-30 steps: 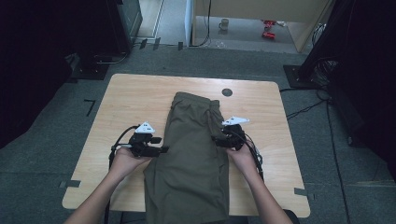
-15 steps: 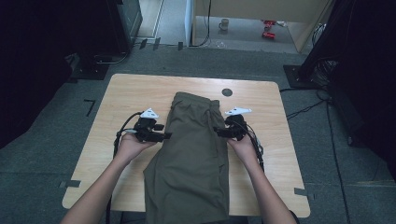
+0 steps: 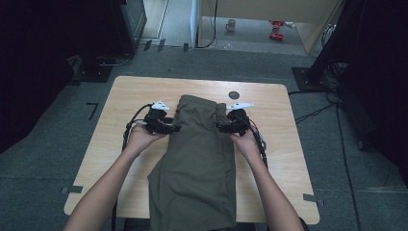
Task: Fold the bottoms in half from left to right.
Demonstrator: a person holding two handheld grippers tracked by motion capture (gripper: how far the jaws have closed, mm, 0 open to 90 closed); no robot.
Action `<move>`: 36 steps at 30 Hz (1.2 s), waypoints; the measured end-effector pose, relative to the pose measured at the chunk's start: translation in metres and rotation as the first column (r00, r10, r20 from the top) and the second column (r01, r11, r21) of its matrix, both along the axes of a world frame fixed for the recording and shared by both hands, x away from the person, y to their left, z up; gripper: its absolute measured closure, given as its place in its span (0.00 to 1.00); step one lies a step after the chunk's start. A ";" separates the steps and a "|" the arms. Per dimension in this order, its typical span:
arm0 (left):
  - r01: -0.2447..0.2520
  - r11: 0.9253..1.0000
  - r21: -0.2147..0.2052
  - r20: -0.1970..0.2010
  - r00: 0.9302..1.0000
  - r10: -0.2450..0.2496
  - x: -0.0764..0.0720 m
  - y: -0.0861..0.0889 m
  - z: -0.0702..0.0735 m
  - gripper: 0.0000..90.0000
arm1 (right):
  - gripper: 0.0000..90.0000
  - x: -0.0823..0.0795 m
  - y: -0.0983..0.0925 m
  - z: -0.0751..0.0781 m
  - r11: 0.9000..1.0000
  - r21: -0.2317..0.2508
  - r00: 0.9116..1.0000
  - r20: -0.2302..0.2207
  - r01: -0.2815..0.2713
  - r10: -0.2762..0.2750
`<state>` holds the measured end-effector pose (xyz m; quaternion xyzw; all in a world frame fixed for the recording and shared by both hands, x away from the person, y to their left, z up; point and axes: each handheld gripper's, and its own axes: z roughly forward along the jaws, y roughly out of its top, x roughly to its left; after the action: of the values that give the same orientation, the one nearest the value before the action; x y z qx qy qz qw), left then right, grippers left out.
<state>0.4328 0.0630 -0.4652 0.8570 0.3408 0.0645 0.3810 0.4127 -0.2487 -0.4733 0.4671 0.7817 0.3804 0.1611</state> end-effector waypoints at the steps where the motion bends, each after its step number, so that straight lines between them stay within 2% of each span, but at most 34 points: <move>1: -0.005 1.000 -0.007 -0.008 1.000 0.004 0.003 -0.001 0.001 0.50 | 0.39 0.002 0.001 0.000 1.000 0.001 1.000 -0.001 0.000 0.000; 2: -0.011 1.000 -0.017 -0.008 1.000 0.011 0.006 -0.001 0.001 0.50 | 0.39 0.005 0.003 0.000 1.000 0.006 1.000 -0.004 0.003 -0.003; 5: -0.015 1.000 -0.010 -0.008 1.000 0.015 0.010 -0.002 0.002 0.50 | 0.38 0.009 0.005 0.000 1.000 0.015 1.000 0.011 0.006 -0.006; 7: -0.019 1.000 0.002 -0.007 1.000 0.019 0.016 -0.003 0.001 0.50 | 0.35 0.013 0.007 -0.002 0.999 0.031 1.000 -0.010 0.016 -0.015; 9: -0.031 0.999 -0.023 0.009 0.999 0.032 0.020 -0.001 -0.001 0.50 | 0.35 0.016 0.009 -0.005 1.000 0.013 1.000 -0.016 0.021 -0.021; 11: -0.050 0.997 -0.058 -0.011 0.999 0.050 0.025 0.000 -0.004 0.50 | 0.33 0.020 0.011 -0.006 0.999 0.008 0.999 -0.018 0.033 -0.032; 13: -0.067 0.995 -0.071 -0.017 0.998 0.066 0.029 0.001 -0.008 0.50 | 0.32 0.023 0.012 -0.007 0.999 0.010 0.999 -0.020 0.038 -0.037; 15: -0.062 0.997 -0.038 -0.049 0.997 0.060 0.034 0.000 -0.009 0.50 | 0.31 0.026 0.014 -0.007 0.999 0.014 0.999 -0.001 0.047 -0.047; 17: -0.060 0.998 -0.018 -0.050 0.997 0.059 0.039 -0.002 -0.010 0.50 | 0.30 0.027 0.016 -0.007 0.999 0.015 0.999 0.016 0.049 -0.049; 19: -0.070 0.997 -0.026 -0.030 0.997 0.070 0.040 -0.004 -0.010 0.50 | 0.26 0.032 0.018 -0.007 0.999 0.000 0.998 -0.017 0.053 -0.053; 22: -0.064 0.998 -0.020 -0.055 0.997 0.063 0.045 -0.009 -0.011 0.48 | 0.26 0.039 0.019 -0.007 0.998 -0.005 0.998 -0.023 0.064 -0.064; 24: -0.062 0.998 -0.001 -0.037 0.997 0.062 0.046 -0.013 -0.011 0.47 | 0.26 0.041 0.020 -0.007 0.997 -0.004 0.997 -0.004 0.073 -0.073; 26: -0.063 0.998 0.023 -0.021 0.998 0.064 0.047 -0.019 -0.012 0.45 | 0.25 0.046 0.021 -0.009 0.997 -0.009 0.996 -0.038 0.082 -0.083; 29: -0.062 0.997 0.046 -0.008 0.998 0.062 0.048 -0.025 -0.013 0.44 | 0.23 0.051 0.020 -0.013 0.994 -0.043 0.994 -0.037 0.097 -0.099; 35: -0.097 0.995 0.010 -0.040 0.994 0.097 0.055 -0.023 -0.017 0.43 | 0.19 0.056 0.016 -0.026 0.990 -0.053 0.987 -0.091 0.128 -0.133; 36: -0.104 0.994 0.016 -0.050 0.993 0.104 0.057 -0.022 -0.018 0.43 | 0.19 0.057 0.015 -0.028 0.990 -0.056 0.986 -0.099 0.130 -0.135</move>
<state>0.4894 0.0415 -0.4836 0.8419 0.3940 0.0649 0.3629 0.4697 -0.2338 -0.5015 0.5328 0.7654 0.3248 0.1575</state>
